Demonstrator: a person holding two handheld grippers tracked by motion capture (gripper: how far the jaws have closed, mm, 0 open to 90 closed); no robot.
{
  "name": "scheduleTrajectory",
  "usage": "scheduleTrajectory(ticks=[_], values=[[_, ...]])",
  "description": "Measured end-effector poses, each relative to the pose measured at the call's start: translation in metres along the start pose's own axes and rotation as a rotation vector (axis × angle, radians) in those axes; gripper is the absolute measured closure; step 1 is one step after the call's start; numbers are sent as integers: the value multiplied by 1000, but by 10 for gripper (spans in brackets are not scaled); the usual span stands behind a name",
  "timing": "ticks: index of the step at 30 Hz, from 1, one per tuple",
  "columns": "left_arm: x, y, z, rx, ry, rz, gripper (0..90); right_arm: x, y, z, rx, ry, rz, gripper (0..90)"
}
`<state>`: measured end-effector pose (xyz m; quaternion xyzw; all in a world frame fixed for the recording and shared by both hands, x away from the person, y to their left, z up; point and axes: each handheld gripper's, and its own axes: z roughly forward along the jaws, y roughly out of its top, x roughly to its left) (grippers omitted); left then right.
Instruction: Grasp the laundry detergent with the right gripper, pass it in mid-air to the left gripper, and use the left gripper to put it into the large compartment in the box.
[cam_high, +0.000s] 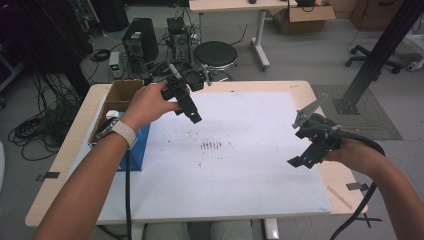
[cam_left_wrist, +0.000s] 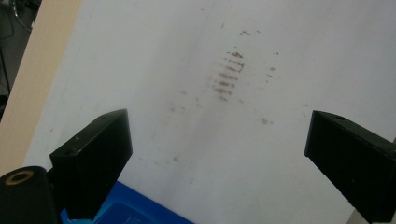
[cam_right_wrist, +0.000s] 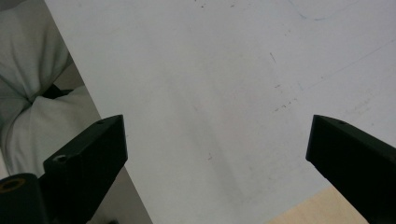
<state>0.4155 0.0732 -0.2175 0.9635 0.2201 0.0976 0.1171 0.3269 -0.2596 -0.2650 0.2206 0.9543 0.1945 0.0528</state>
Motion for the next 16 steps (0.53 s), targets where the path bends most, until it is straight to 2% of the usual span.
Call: scheduleTrajectory(ticks=[16], values=[[0,1,2,7,0,-2,81,0,-1,1,-3,0,-1,53]])
